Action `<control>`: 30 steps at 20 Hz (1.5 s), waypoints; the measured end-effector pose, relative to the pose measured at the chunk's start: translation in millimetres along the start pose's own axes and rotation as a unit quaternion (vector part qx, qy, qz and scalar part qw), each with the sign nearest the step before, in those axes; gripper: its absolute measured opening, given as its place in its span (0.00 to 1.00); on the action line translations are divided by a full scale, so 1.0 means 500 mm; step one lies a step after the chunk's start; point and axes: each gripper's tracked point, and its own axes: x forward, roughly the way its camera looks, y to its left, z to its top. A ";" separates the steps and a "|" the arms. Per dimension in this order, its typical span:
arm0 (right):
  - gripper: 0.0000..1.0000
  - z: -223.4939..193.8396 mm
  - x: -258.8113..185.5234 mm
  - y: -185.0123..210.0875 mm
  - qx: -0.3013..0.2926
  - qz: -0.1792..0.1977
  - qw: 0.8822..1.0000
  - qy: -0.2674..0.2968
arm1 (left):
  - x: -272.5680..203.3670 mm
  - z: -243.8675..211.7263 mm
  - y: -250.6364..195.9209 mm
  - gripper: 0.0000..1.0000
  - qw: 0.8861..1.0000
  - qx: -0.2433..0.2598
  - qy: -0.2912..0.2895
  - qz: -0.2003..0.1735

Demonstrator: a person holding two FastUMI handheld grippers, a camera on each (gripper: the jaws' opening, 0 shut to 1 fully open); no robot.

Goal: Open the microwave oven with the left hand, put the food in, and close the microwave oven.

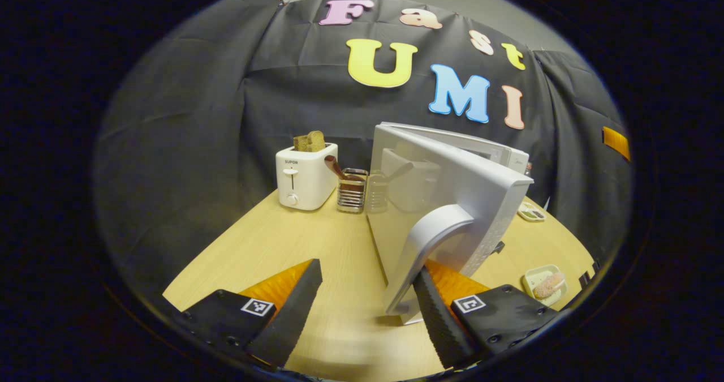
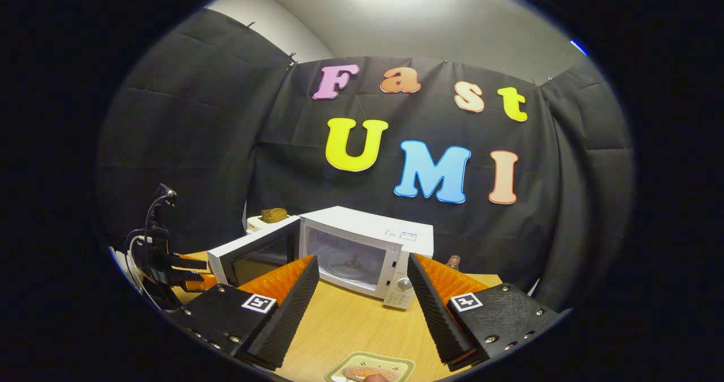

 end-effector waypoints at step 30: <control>0.97 -0.544 -0.051 -0.004 -0.267 0.362 0.797 0.402 | -0.300 0.027 0.051 1.00 0.988 -0.046 -0.055 0.136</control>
